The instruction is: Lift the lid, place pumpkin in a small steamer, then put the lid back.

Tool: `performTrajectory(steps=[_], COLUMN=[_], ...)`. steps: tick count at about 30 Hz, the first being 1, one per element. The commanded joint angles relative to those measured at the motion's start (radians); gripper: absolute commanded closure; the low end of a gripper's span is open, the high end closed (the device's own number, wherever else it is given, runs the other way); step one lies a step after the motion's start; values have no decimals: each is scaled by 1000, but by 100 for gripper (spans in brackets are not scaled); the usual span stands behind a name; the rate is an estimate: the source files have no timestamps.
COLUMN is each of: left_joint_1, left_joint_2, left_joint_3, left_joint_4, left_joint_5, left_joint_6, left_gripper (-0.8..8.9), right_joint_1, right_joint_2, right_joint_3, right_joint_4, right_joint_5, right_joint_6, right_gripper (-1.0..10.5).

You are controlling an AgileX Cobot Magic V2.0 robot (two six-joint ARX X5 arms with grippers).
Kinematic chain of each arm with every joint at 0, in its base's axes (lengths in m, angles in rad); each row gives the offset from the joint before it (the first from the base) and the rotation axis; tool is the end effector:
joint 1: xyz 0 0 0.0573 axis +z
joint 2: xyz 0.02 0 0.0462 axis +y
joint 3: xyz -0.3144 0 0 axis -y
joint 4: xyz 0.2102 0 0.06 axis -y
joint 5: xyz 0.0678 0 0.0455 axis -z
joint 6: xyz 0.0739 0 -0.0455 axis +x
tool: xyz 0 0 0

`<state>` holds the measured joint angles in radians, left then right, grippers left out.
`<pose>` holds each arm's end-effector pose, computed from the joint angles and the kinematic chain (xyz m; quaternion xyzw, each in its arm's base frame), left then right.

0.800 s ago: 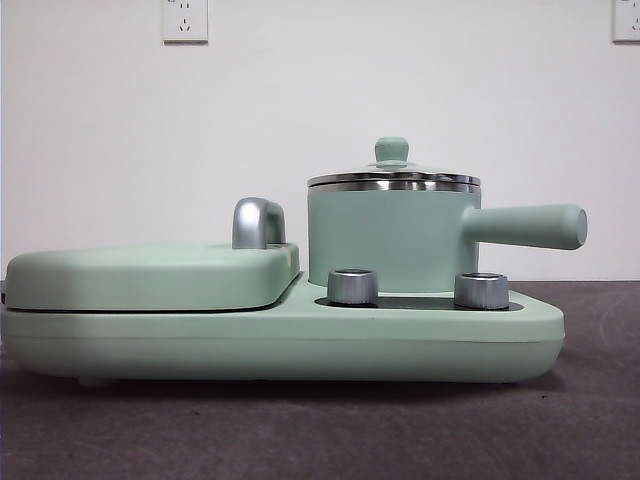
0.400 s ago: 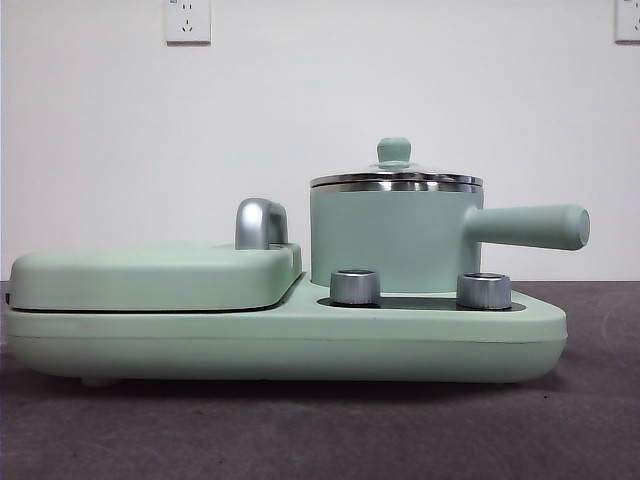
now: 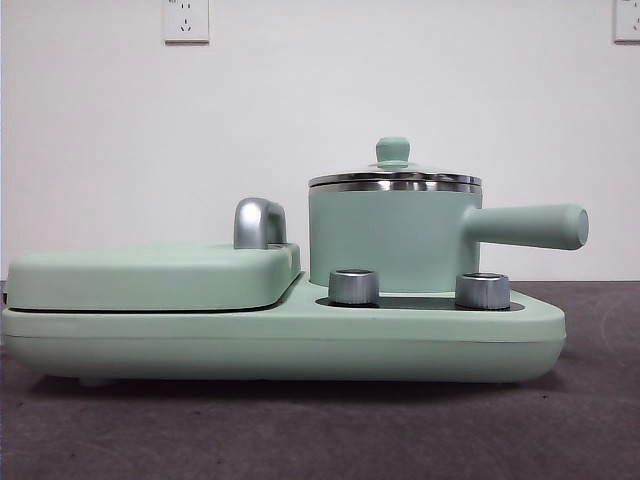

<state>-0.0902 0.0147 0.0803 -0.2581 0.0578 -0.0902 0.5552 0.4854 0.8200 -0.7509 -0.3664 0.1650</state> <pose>0.0498 -0.0088 0.1547 -0.0432 0.0993 -0.0692 0.9917 0.0250 0.0467 0.3206 0.0528 0.2409 0.4166 0.8750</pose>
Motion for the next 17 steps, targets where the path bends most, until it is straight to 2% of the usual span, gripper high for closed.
performTrajectory(steps=[1, 11, 17], left_joint_1=[23, 57, 56], left_joint_2=[-11, -11, -11], left_joint_3=[-11, -68, -68], left_joint_4=[20, 72, 73], left_joint_5=[4, 1, 1], left_joint_6=[47, 100, 102], left_gripper=[807, 807, 807], right_joint_1=[5, 5, 5], right_joint_2=[2, 2, 2], right_joint_3=[10, 11, 11], right_joint_4=[11, 11, 11], right_joint_5=[0, 0, 0], right_joint_6=[7, 7, 7], right_gripper=[904, 904, 904])
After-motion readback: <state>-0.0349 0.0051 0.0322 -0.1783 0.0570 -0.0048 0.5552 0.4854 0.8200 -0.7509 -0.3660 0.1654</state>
